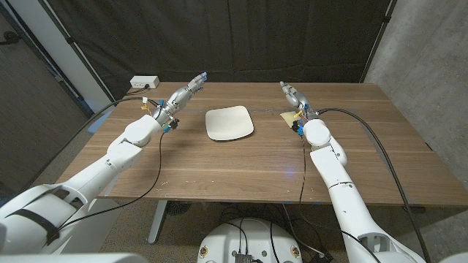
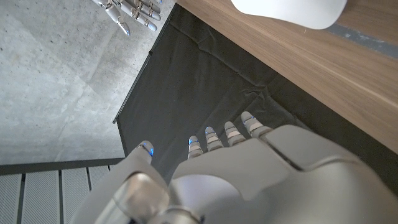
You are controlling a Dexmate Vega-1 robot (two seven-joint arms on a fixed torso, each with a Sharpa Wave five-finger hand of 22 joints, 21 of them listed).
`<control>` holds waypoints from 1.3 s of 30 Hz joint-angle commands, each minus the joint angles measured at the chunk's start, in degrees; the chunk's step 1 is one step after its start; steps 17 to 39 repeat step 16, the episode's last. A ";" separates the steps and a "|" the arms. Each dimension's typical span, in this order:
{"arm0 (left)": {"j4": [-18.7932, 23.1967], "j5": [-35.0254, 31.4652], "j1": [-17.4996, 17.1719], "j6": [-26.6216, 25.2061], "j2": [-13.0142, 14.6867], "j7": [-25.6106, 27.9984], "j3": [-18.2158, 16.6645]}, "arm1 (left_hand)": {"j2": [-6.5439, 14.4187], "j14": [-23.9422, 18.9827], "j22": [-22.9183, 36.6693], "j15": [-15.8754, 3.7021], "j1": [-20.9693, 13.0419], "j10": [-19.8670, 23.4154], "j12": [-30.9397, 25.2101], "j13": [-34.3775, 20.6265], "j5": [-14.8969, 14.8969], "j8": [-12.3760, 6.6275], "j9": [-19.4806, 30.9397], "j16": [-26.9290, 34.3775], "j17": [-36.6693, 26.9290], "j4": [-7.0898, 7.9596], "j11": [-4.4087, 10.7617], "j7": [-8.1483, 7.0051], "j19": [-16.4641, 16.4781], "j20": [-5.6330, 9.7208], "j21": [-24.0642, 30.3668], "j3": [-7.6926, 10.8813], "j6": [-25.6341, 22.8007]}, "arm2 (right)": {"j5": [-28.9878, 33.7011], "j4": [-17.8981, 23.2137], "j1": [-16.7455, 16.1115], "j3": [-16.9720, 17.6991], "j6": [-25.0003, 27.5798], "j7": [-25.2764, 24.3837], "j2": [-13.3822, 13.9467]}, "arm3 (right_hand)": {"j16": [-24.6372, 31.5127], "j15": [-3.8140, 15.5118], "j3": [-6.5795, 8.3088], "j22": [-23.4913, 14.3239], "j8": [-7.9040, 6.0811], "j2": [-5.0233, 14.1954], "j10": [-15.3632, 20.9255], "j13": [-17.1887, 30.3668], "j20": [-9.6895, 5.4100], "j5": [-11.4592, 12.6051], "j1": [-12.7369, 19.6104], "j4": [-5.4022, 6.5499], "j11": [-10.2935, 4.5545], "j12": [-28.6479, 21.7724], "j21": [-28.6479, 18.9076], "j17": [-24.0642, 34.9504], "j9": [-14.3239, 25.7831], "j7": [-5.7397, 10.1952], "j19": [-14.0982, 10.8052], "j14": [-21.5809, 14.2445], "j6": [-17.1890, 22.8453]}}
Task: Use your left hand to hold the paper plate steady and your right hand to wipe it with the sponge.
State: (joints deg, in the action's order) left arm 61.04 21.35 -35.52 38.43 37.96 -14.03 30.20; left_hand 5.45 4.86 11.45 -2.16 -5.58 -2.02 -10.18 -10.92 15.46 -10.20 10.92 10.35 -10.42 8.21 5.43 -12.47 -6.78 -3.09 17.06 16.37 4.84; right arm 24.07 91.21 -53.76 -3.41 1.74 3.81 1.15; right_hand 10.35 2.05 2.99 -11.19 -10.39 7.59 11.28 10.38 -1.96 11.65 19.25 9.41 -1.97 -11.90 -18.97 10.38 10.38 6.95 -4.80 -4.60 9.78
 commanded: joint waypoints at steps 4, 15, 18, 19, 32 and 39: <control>-6.56 6.63 1.17 1.76 -2.56 -10.61 -3.16 | -0.37 0.68 0.19 -1.67 -0.22 -0.36 -0.32 0.00 -0.17 -0.35 -0.01 -0.17 -0.06 -0.19 0.24 -0.08 -0.14 0.01 -0.38 0.00 0.31 | -7.74 -0.39 -1.89 2.98 -7.73 -2.89 -2.77 | -0.22 2.13 -0.81 -0.09 -0.30 -0.46 -0.14 0.05 -3.12 0.33 -1.35 0.15 0.49 0.24 0.07 -0.18 0.14 -0.65 -0.23 0.10 0.28; -8.49 6.73 0.85 2.00 -3.37 -13.90 -5.51 | -0.49 0.95 0.19 -1.81 -0.26 -0.60 -0.42 0.05 -0.22 -0.40 -0.06 -0.14 -0.04 -0.21 0.11 0.09 -0.48 0.11 -0.55 -0.09 0.51 | -5.42 3.10 -6.08 1.50 -8.43 -8.91 -5.30 | -0.20 2.09 -1.12 -0.05 -0.44 -0.69 -0.09 0.02 -1.72 0.58 -2.05 -0.15 0.24 0.21 0.35 -0.42 0.13 -0.91 0.06 0.03 0.66; -8.33 6.66 0.65 2.11 -3.35 -13.73 -5.79 | -0.49 0.96 0.19 -1.75 -0.27 -0.61 -0.42 0.05 -0.23 -0.40 -0.07 -0.14 -0.03 -0.21 0.08 0.13 -0.49 0.10 -0.56 -0.09 0.54 | -5.35 3.36 -6.26 1.41 -8.21 -9.15 -5.47 | -0.20 2.04 -1.11 -0.05 -0.41 -0.67 -0.12 0.02 -1.70 0.60 -2.06 -0.20 0.37 0.23 0.37 -0.45 0.13 -0.90 0.06 0.01 0.59; -8.33 6.66 0.65 2.11 -3.35 -13.73 -5.79 | -0.49 0.96 0.19 -1.75 -0.27 -0.61 -0.42 0.05 -0.23 -0.40 -0.07 -0.14 -0.03 -0.21 0.08 0.13 -0.49 0.10 -0.56 -0.09 0.54 | -5.35 3.36 -6.26 1.41 -8.21 -9.15 -5.47 | -0.20 2.04 -1.11 -0.05 -0.41 -0.67 -0.12 0.02 -1.70 0.60 -2.06 -0.20 0.37 0.23 0.37 -0.45 0.13 -0.90 0.06 0.01 0.59; -8.33 6.66 0.65 2.11 -3.35 -13.73 -5.79 | -0.49 0.96 0.19 -1.75 -0.27 -0.61 -0.42 0.05 -0.23 -0.40 -0.07 -0.14 -0.03 -0.21 0.08 0.13 -0.49 0.10 -0.56 -0.09 0.54 | -5.35 3.36 -6.26 1.41 -8.21 -9.15 -5.47 | -0.20 2.04 -1.11 -0.05 -0.41 -0.67 -0.12 0.02 -1.70 0.60 -2.06 -0.20 0.37 0.23 0.37 -0.45 0.13 -0.90 0.06 0.01 0.59; -8.33 6.66 0.65 2.11 -3.35 -13.73 -5.79 | -0.49 0.96 0.19 -1.75 -0.27 -0.61 -0.42 0.05 -0.23 -0.40 -0.07 -0.14 -0.03 -0.21 0.08 0.13 -0.49 0.10 -0.56 -0.09 0.54 | -5.35 3.36 -6.26 1.41 -8.21 -9.15 -5.47 | -0.20 2.04 -1.11 -0.05 -0.41 -0.67 -0.12 0.02 -1.70 0.60 -2.06 -0.20 0.37 0.23 0.37 -0.45 0.13 -0.90 0.06 0.01 0.59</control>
